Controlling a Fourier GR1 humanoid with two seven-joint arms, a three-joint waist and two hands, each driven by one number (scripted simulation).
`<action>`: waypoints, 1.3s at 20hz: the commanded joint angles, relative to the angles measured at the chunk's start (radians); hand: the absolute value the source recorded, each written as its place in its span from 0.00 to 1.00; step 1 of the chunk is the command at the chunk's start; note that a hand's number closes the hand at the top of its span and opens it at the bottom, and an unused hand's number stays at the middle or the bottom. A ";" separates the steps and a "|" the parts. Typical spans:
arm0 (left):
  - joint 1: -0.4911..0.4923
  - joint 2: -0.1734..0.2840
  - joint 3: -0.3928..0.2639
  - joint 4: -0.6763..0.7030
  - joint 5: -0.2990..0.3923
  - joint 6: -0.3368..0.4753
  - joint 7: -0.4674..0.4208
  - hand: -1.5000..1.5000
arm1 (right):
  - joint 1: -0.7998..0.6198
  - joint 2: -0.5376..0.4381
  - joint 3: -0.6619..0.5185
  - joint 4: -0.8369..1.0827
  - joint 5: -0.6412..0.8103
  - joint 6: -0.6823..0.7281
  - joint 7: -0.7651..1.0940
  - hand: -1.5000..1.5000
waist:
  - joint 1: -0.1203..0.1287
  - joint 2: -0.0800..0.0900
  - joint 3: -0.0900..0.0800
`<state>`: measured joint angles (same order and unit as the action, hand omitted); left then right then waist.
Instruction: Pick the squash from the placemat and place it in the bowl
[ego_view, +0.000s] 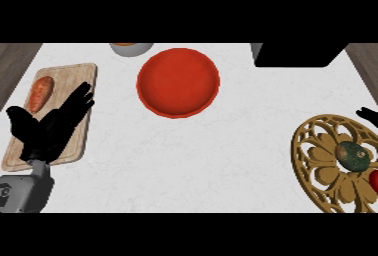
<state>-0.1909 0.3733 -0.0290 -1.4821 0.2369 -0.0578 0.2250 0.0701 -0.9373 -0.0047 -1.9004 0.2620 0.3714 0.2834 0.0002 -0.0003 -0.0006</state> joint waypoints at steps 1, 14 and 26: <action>-0.073 0.030 0.071 0.065 0.024 -0.043 0.017 0.50 | 0.030 0.005 -0.045 -0.012 0.023 0.070 0.017 0.00 | -0.009 0.000 0.000; 0.045 -0.057 0.039 -0.122 -0.056 -0.027 0.085 0.50 | -0.107 0.135 -0.072 0.108 0.184 0.214 0.027 0.00 | 0.003 -0.001 0.001; 0.013 -0.089 0.101 -0.031 -0.082 -0.094 0.041 0.50 | -0.180 0.302 -0.035 0.274 0.403 0.188 -0.050 0.00 | 0.001 0.000 0.000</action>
<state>-0.1904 0.3024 0.0608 -1.5148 0.1679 -0.1381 0.2768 -0.0787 -0.6816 -0.0312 -1.6375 0.6295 0.5241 0.2133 0.0010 0.0001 0.0002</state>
